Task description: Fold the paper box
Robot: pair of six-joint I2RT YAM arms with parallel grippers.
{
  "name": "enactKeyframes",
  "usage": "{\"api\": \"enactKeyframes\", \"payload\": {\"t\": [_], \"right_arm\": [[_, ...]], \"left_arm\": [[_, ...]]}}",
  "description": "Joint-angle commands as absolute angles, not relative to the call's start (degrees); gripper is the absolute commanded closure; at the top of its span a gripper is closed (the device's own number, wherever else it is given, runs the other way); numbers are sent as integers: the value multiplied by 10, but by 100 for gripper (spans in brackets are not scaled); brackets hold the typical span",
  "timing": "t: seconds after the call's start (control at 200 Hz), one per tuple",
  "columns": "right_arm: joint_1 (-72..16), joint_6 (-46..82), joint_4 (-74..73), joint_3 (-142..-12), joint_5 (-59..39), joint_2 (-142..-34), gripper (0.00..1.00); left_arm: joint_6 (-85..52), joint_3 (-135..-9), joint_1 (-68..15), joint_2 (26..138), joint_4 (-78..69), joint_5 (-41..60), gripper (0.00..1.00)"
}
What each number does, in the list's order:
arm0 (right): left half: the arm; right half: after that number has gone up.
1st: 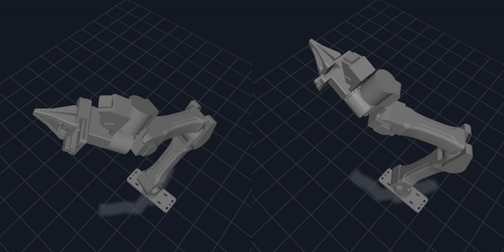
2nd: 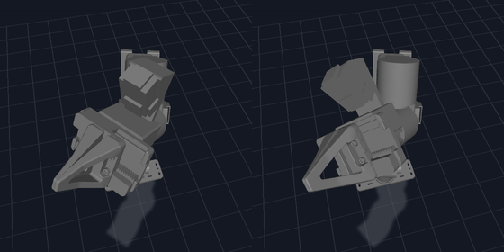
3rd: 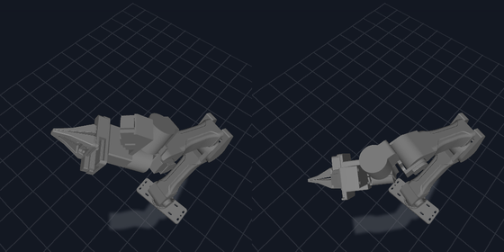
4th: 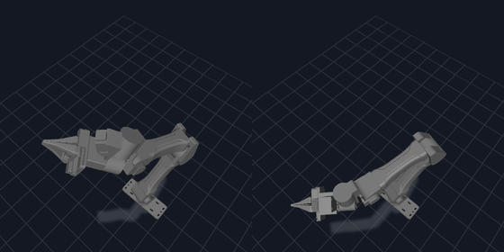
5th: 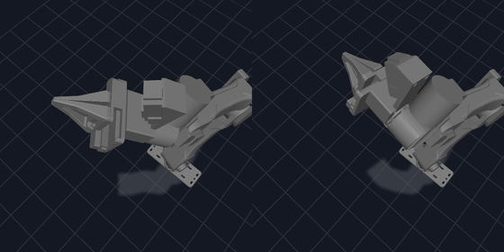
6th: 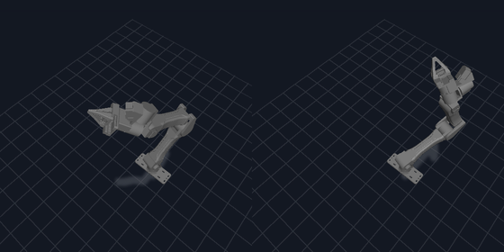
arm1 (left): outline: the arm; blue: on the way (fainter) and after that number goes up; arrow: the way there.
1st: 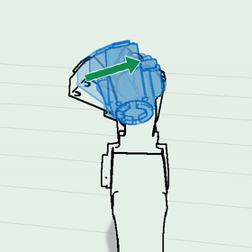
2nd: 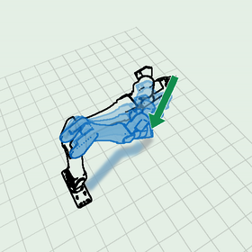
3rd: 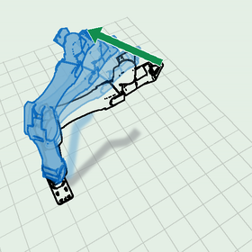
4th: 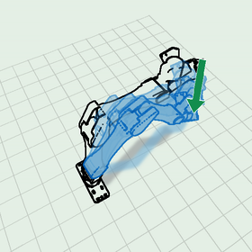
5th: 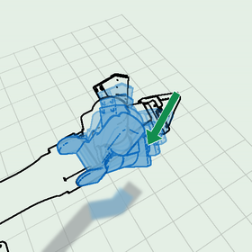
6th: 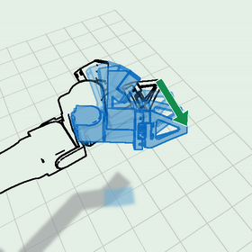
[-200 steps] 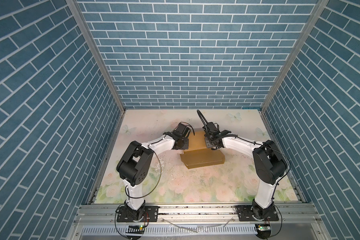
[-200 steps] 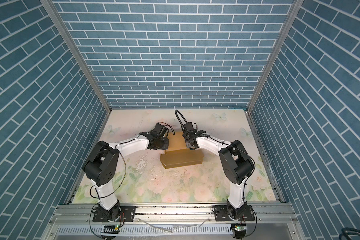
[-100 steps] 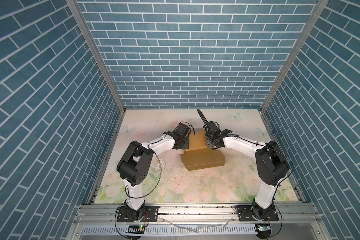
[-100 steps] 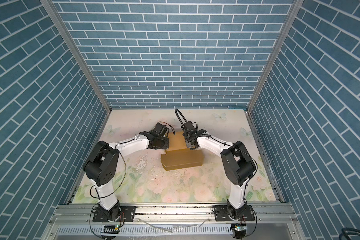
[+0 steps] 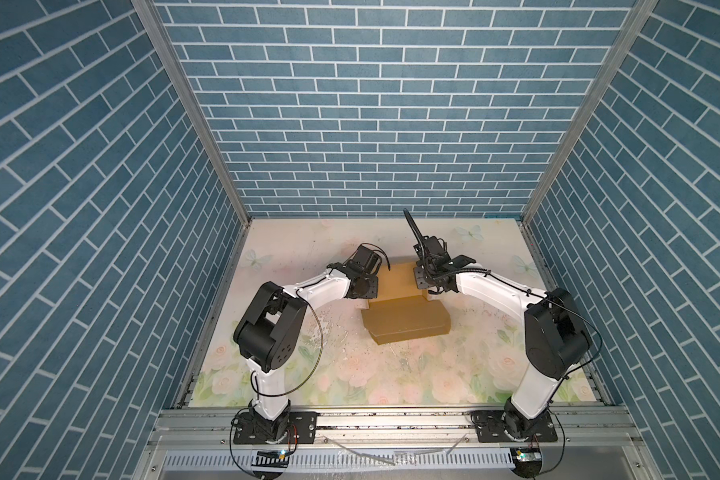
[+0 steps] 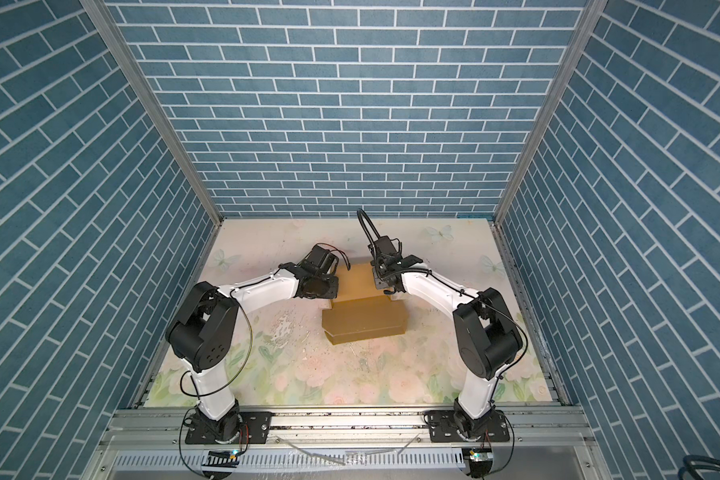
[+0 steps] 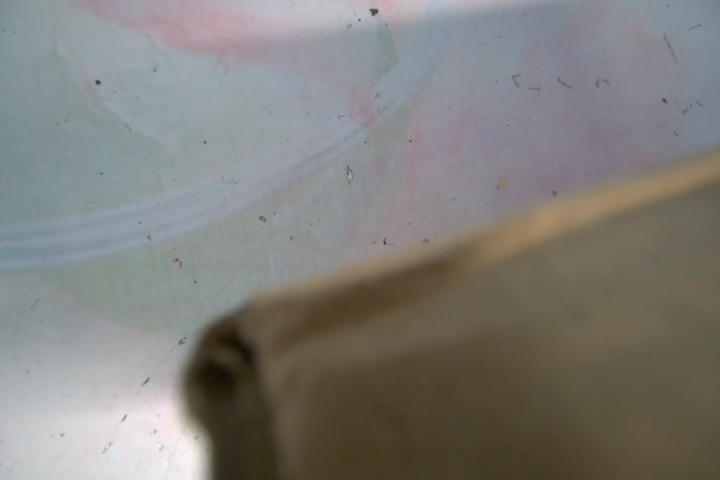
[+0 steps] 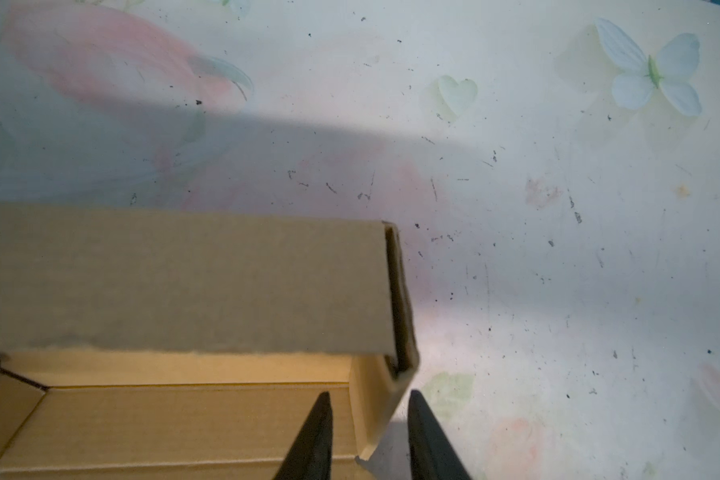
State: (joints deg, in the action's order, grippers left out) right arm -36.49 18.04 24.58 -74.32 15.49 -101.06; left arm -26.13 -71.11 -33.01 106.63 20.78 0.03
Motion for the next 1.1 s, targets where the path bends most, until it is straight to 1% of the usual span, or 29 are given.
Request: {"api": "enactKeyframes", "payload": {"t": [0.0,0.39,0.515,0.825,1.015,1.095], "right_arm": [[-360,191,239,-734,143,-1008,69],[-344,194,233,-734,113,-1029,72],[-334,195,228,-735,99,-1039,75],[-306,188,225,-761,44,-1073,75],[-296,177,247,-787,13,-1080,87],[-295,170,275,-809,-6,-1085,90]], "left_arm": [[-257,-726,-328,1067,222,-8,72],[-255,-733,-328,1063,228,-6,66],[-253,-742,-327,1068,234,-4,65],[-248,-782,-316,1102,251,13,63],[-245,-813,-313,1119,267,22,64],[-243,-828,-311,1127,279,30,65]]}}
